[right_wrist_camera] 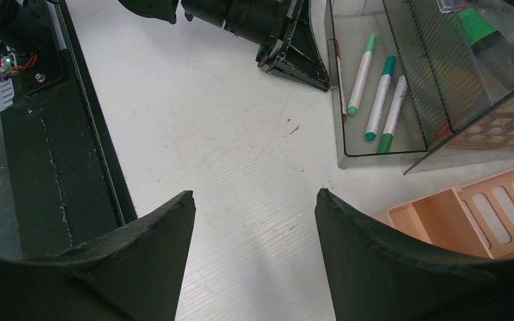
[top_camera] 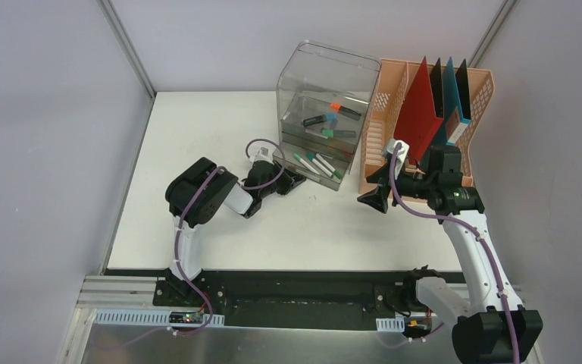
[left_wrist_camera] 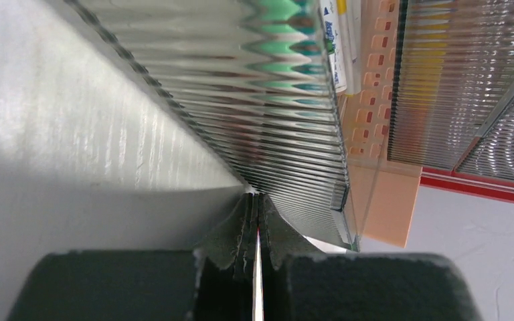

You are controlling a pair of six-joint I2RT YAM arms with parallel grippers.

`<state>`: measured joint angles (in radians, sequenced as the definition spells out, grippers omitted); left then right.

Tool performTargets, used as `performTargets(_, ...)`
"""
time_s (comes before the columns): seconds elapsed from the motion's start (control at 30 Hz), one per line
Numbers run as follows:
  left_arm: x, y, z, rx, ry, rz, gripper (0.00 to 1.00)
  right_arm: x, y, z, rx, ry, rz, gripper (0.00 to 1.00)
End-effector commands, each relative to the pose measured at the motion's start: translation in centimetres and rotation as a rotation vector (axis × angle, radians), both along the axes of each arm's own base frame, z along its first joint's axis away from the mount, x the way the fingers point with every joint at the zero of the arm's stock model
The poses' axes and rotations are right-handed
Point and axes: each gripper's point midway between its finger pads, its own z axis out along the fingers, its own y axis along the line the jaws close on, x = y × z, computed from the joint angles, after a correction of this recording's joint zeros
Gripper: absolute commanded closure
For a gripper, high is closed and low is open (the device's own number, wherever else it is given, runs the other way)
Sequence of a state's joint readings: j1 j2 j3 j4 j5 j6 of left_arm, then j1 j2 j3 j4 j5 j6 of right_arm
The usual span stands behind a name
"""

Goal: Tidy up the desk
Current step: Close the drawer in the storage box.

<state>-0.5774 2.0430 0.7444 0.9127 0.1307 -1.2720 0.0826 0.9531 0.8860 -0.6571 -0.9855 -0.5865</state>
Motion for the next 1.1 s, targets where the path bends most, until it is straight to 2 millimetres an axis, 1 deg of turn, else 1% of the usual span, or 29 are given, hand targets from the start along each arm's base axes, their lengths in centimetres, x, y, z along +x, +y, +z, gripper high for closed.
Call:
performTargets(0.0, 1.4, -1.4, 1.7, -0.051, -0.049, 0.000, 1.00, -0.2, 0.2, 1.3, 0.020, -0.065, 0.034, 0.31)
performTargets(0.27, 2.6, -2.1, 2.5, -0.060, -0.057, 0.011, 1.00, -0.3, 0.2, 1.4, 0.018, -0.072, 0.034, 0.31)
performTargets(0.37, 3.5, -2.6, 3.0, -0.074, -0.060, 0.018, 1.00, -0.3, 0.2, 1.4, 0.017, -0.072, 0.033, 0.31)
performTargets(0.67, 6.1, -4.0, 3.6, -0.089, -0.051, 0.047, 1.00, -0.3, 0.1, 1.4, 0.015, -0.075, 0.033, 0.31)
performTargets(0.77, 6.8, -4.2, 3.7, -0.080, -0.050, 0.053, 1.00, -0.3, 0.1, 1.5, 0.015, -0.080, 0.033, 0.31)
performTargets(0.9, 7.4, -4.5, 3.3, -0.069, -0.048, 0.057, 1.00, -0.4, 0.1, 1.5, 0.013, -0.084, 0.034, 0.31)
performTargets(1.07, 7.8, -4.8, 2.9, -0.056, -0.046, 0.055, 1.00, -0.4, 0.1, 1.6, 0.013, -0.089, 0.032, 0.31)
